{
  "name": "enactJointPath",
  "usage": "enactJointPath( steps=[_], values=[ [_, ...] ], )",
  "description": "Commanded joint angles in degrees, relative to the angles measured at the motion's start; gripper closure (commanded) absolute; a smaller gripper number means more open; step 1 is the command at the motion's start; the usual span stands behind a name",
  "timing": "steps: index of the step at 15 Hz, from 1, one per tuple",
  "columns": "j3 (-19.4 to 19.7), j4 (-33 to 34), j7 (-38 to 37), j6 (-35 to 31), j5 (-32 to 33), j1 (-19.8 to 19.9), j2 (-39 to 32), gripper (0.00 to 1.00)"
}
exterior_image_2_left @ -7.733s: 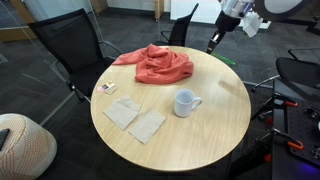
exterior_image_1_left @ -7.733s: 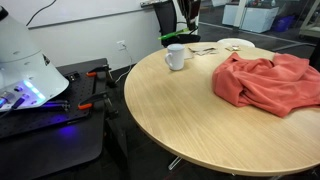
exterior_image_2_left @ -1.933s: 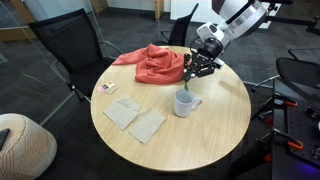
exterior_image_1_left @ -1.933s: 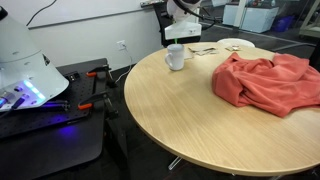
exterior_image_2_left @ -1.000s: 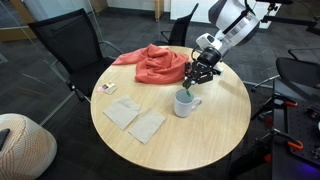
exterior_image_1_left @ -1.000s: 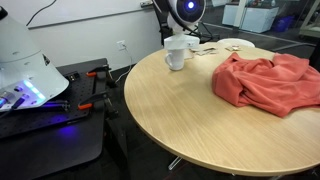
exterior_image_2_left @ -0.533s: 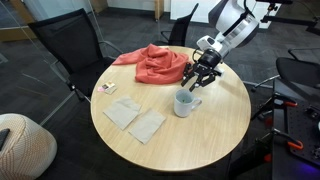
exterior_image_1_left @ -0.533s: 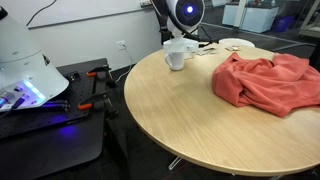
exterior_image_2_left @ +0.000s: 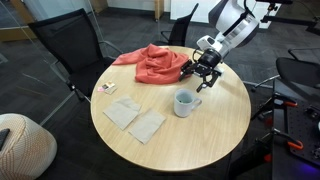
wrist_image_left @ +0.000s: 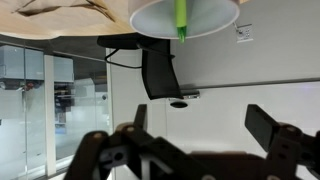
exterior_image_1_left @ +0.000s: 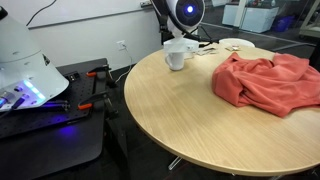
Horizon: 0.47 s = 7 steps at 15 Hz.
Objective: Put the pen in the mug
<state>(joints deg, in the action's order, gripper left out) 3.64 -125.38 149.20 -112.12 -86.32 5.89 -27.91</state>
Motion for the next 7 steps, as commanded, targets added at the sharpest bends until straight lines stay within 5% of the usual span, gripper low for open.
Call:
enactJointPath(
  steps=[1,7],
  values=[
    [0.5,0.4,-0.1,-1.2,-1.0,-1.3,0.6,0.00],
    [0.7,0.3,-0.1,0.3,0.0,-1.0,-0.3,0.00]
  ],
)
